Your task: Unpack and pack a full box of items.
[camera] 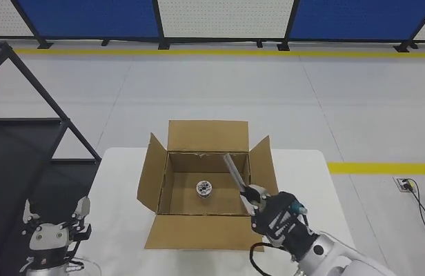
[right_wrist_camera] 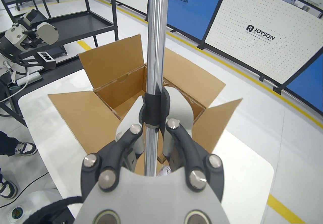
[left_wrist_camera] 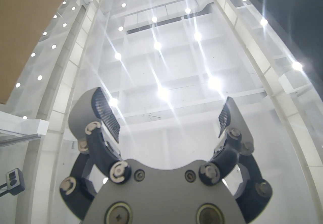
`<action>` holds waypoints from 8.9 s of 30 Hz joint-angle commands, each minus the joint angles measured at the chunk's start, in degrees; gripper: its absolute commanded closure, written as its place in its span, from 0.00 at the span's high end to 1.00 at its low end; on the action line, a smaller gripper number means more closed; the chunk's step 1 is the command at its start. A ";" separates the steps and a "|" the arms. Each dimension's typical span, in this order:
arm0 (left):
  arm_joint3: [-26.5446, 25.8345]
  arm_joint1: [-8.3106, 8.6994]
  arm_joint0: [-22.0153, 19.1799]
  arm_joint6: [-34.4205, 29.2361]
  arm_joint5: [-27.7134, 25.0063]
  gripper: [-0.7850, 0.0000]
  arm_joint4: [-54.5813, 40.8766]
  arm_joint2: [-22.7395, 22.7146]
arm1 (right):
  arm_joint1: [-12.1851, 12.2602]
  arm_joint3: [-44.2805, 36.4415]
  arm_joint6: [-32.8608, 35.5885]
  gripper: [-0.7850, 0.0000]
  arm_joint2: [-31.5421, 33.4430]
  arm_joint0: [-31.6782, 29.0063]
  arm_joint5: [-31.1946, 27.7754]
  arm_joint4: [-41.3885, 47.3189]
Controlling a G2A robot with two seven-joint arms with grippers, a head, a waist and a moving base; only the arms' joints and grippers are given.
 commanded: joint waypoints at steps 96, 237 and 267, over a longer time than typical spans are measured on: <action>-1.59 -0.91 2.23 -0.48 -2.52 1.00 -0.14 -0.31 | -18.83 94.78 24.64 0.00 -40.98 57.31 -6.05 5.20; -1.59 -0.91 2.23 -0.48 -2.52 1.00 -0.14 -0.31 | -0.24 34.86 -14.86 1.00 5.40 -12.75 17.34 11.69; -1.59 -0.91 2.23 -0.48 -2.52 1.00 -0.14 -0.31 | 0.61 37.38 -17.56 0.14 3.48 -10.82 23.35 8.57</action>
